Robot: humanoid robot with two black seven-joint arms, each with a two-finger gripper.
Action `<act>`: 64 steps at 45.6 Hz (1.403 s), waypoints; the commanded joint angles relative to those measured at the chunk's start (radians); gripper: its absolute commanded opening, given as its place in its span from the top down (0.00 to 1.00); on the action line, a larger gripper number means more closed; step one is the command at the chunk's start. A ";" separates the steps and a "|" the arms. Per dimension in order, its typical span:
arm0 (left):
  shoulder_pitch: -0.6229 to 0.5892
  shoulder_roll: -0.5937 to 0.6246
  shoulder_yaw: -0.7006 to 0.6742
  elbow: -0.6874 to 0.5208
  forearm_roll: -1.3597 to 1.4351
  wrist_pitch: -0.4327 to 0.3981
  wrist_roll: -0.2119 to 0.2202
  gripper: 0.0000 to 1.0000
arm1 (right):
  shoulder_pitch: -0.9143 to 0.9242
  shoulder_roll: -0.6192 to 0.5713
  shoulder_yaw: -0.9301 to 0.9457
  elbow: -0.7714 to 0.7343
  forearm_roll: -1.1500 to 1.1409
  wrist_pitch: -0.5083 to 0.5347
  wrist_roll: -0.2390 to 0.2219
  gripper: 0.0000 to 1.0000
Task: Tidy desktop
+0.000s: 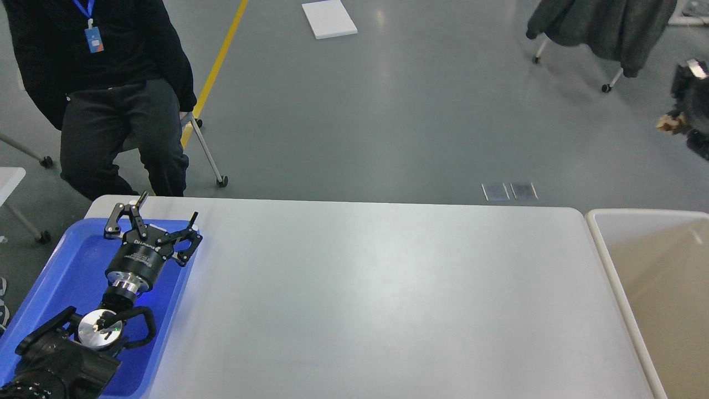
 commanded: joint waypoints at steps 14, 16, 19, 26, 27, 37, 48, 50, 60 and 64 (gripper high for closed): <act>-0.002 0.000 0.000 0.000 -0.001 0.000 0.000 0.00 | -0.678 -0.194 0.677 -0.570 -0.018 -0.068 -0.011 1.00; -0.002 -0.002 0.000 0.000 -0.001 0.000 0.000 0.00 | -0.741 -0.173 0.778 -0.628 -0.081 -0.010 -0.011 1.00; -0.002 0.000 0.000 0.000 -0.001 0.000 0.000 0.00 | -0.827 -0.134 0.913 -0.721 -0.179 0.072 -0.011 1.00; 0.000 -0.002 0.000 0.000 -0.001 0.000 0.000 0.00 | -0.979 -0.016 1.211 -0.978 -0.362 0.303 -0.002 1.00; -0.002 -0.002 0.000 0.000 -0.001 0.000 0.000 0.00 | -0.994 -0.005 1.241 -0.999 -0.382 0.330 0.004 1.00; -0.002 -0.002 -0.002 0.000 -0.001 0.000 0.000 0.00 | -1.128 0.041 1.357 -1.033 -0.425 0.374 0.103 1.00; -0.002 -0.002 -0.002 0.000 -0.003 0.000 0.000 0.00 | -1.217 0.111 1.358 -1.039 -0.421 0.301 0.115 1.00; -0.002 -0.002 -0.002 0.000 -0.001 0.000 0.000 0.00 | -1.227 0.118 1.361 -1.039 -0.421 0.288 0.118 1.00; -0.002 -0.002 -0.002 0.000 -0.003 0.000 0.000 0.00 | -1.281 0.147 1.384 -1.039 -0.415 0.236 0.120 1.00; -0.002 -0.002 0.000 0.000 -0.003 0.000 -0.002 0.00 | -1.298 0.153 1.403 -1.039 -0.416 0.235 0.129 1.00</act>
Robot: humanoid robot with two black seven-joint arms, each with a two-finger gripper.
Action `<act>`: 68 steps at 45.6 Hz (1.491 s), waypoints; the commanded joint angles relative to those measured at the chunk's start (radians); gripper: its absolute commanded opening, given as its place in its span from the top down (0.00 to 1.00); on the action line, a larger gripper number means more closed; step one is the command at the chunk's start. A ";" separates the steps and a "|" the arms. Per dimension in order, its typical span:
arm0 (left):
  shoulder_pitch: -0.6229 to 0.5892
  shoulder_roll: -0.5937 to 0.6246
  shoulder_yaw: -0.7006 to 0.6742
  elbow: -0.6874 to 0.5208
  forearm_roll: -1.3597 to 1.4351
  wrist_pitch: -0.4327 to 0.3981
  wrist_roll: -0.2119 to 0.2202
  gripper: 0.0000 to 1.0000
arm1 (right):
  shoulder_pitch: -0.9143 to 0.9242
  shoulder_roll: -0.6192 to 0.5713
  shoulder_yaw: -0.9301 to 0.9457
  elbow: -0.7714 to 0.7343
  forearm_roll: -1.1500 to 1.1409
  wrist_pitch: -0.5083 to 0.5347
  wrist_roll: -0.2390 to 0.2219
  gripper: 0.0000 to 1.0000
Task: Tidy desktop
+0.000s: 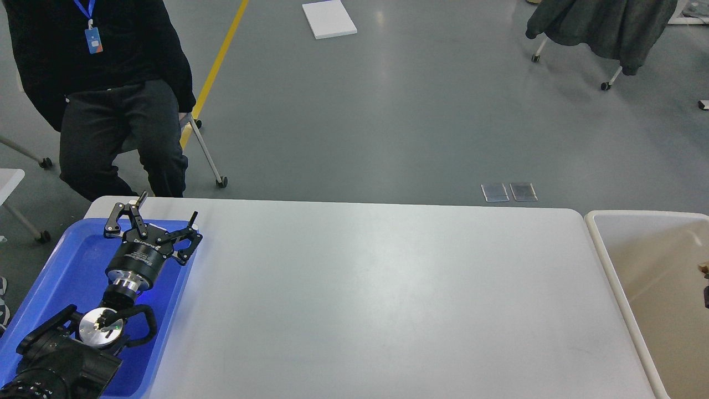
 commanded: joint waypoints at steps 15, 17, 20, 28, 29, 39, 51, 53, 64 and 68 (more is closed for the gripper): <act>0.000 0.000 0.000 0.000 -0.001 0.000 0.001 0.00 | -0.110 0.045 0.051 -0.009 -0.003 -0.029 0.052 1.00; 0.000 0.000 0.000 0.000 -0.001 0.000 -0.001 0.00 | -0.112 0.048 0.060 -0.009 -0.003 -0.027 0.057 0.71; 0.000 0.000 0.000 0.000 0.001 0.000 -0.001 0.00 | -0.115 0.048 0.080 -0.009 -0.003 -0.022 0.066 0.30; 0.000 0.000 0.000 0.000 -0.001 0.000 -0.001 0.00 | -0.132 0.048 0.098 -0.008 -0.003 -0.012 0.084 0.00; 0.000 0.000 0.000 0.000 -0.001 0.000 -0.001 0.00 | -0.132 0.048 0.097 -0.008 -0.003 -0.012 0.084 0.00; 0.000 0.000 0.000 0.000 -0.001 0.000 0.001 0.00 | -0.133 0.048 0.098 -0.005 -0.009 0.001 0.084 0.00; 0.000 0.000 0.001 0.000 0.001 0.000 0.001 0.00 | -0.132 0.047 0.083 0.006 -0.018 0.007 0.086 0.00; 0.000 0.000 0.001 0.000 -0.001 0.000 -0.001 0.00 | -0.126 0.047 0.077 0.006 -0.030 0.011 0.084 0.00; 0.000 0.000 0.001 0.000 0.001 0.000 0.001 0.00 | -0.047 0.045 0.066 0.078 -0.154 0.048 0.086 0.00; 0.000 0.000 0.001 0.000 0.001 0.000 0.001 0.00 | -0.005 0.024 0.068 0.169 -0.196 0.047 0.087 0.00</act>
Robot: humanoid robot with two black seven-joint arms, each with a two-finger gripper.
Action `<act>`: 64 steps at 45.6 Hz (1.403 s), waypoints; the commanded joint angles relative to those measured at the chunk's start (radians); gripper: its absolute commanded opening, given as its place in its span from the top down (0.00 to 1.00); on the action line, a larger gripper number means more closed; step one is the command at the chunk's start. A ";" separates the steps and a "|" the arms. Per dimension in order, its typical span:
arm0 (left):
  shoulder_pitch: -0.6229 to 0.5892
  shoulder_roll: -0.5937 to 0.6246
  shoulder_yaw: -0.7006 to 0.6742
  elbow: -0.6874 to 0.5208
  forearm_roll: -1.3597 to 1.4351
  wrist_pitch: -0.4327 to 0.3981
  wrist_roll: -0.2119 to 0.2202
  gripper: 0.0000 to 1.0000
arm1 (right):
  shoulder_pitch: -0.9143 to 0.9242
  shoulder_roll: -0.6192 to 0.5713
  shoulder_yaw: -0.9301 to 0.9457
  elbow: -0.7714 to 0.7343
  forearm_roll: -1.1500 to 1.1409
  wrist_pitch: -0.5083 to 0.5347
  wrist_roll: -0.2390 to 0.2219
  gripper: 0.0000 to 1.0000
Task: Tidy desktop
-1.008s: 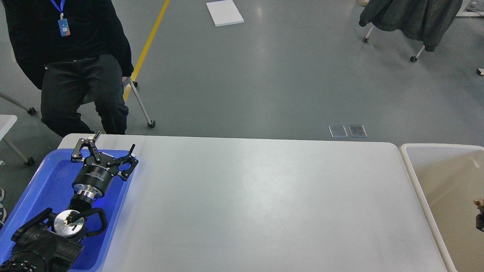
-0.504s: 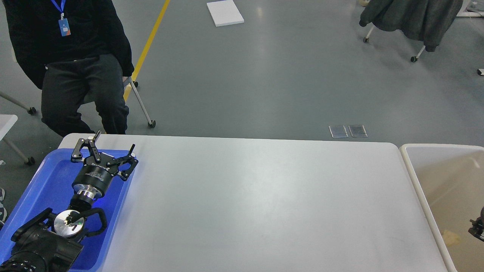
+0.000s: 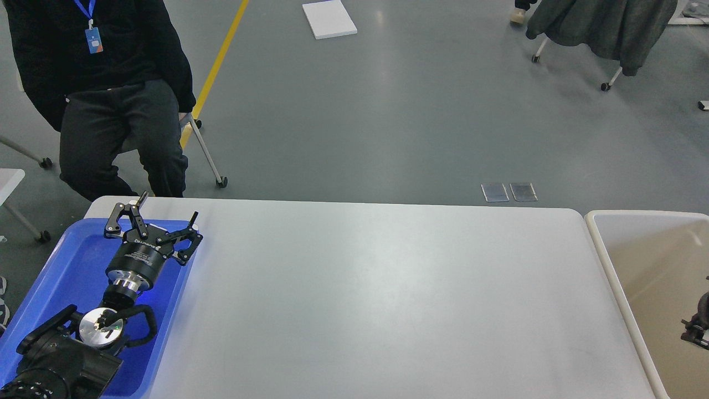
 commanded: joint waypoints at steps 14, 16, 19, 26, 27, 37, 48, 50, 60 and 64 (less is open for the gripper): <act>0.000 0.000 0.000 0.000 0.000 0.000 0.000 0.00 | 0.278 -0.186 0.019 0.520 -0.104 0.005 0.002 0.00; 0.000 0.000 0.000 0.000 0.000 0.000 0.000 0.00 | 0.304 -0.195 0.025 0.559 -0.104 0.005 0.002 0.00; 0.000 0.000 0.000 0.000 0.000 0.000 0.000 0.00 | 0.338 -0.200 0.053 0.617 -0.104 0.008 0.002 0.00; 0.000 0.000 0.000 0.000 0.000 0.000 -0.001 0.00 | 0.353 -0.140 0.166 0.668 -0.086 0.014 0.002 0.00; 0.000 0.000 0.000 0.000 0.000 0.000 0.000 0.00 | 0.353 -0.123 0.187 0.666 -0.084 0.014 0.003 0.00; 0.000 0.000 0.000 0.000 0.000 0.000 -0.001 0.00 | 0.309 0.027 0.349 0.652 -0.083 0.032 0.020 0.00; 0.000 0.000 0.000 0.000 0.000 0.000 0.000 0.00 | 0.221 0.156 0.409 0.639 -0.073 0.138 0.078 0.00; 0.000 0.000 0.000 0.000 0.000 0.000 0.000 0.00 | 0.208 0.176 0.412 0.631 -0.069 0.150 0.088 0.00; 0.000 0.000 0.000 0.000 0.000 0.000 0.000 0.00 | 0.116 0.239 0.454 0.612 -0.067 0.218 0.123 0.00; 0.000 0.000 0.000 0.000 0.000 0.000 -0.001 0.00 | 0.086 0.259 0.488 0.599 -0.067 0.235 0.128 0.00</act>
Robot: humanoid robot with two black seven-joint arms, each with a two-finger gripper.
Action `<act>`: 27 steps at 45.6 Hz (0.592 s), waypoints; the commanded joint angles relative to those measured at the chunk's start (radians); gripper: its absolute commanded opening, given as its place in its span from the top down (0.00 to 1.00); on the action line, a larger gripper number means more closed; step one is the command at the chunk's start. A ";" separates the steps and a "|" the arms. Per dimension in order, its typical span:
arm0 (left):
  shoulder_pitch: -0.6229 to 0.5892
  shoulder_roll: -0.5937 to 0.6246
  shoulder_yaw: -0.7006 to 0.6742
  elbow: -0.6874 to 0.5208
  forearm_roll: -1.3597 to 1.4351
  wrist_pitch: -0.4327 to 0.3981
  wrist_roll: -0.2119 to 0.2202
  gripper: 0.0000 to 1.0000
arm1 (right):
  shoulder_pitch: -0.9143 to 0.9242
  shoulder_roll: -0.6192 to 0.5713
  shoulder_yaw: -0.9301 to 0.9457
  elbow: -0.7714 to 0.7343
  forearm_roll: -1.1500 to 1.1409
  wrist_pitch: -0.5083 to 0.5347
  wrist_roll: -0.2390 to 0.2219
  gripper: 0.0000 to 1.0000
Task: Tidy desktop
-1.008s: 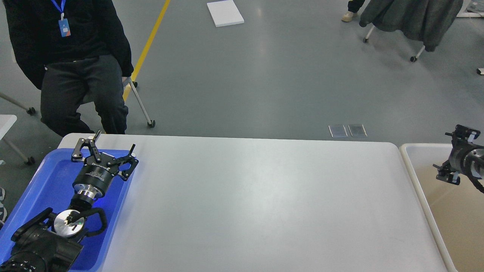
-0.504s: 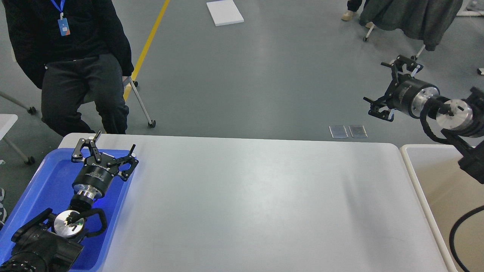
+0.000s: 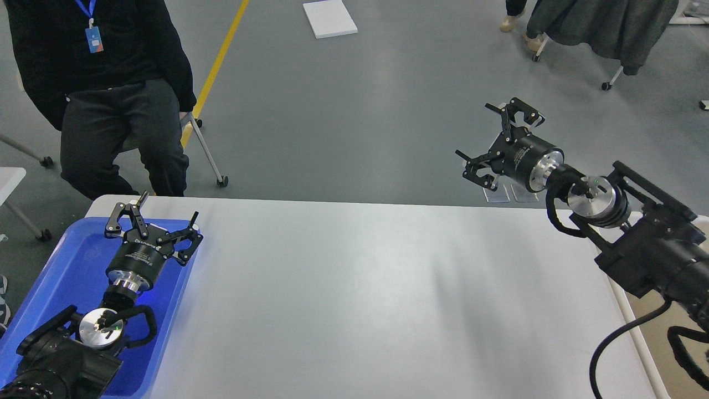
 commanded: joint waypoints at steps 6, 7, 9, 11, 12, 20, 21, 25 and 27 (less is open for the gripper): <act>0.000 0.000 0.000 0.000 0.000 0.000 -0.001 0.00 | -0.116 0.084 0.098 -0.087 0.016 0.098 0.030 0.00; 0.000 0.000 0.000 0.000 0.000 0.000 0.001 0.00 | -0.120 0.084 0.098 -0.099 0.022 0.106 0.030 0.00; 0.000 0.000 0.000 0.000 0.000 0.000 0.001 0.00 | -0.127 0.086 0.098 -0.127 0.034 0.119 0.030 0.00; 0.000 0.000 0.000 0.000 0.000 0.000 0.001 0.00 | -0.133 0.087 0.100 -0.148 0.039 0.127 0.030 0.00; 0.000 0.000 0.000 0.000 0.000 0.000 -0.001 0.00 | -0.134 0.087 0.100 -0.156 0.039 0.129 0.030 0.00; 0.000 0.000 0.000 0.000 -0.001 0.000 -0.001 0.00 | -0.177 0.094 0.101 -0.159 0.039 0.138 0.030 0.00; 0.000 0.000 0.000 0.000 0.000 0.000 -0.001 0.00 | -0.183 0.094 0.101 -0.159 0.039 0.147 0.030 0.00; 0.000 0.000 0.000 0.000 -0.001 0.000 0.001 0.00 | -0.211 0.092 0.115 -0.165 0.040 0.195 0.030 0.00; 0.000 0.000 0.000 0.000 -0.001 0.000 0.001 0.00 | -0.229 0.094 0.133 -0.165 0.040 0.222 0.030 0.00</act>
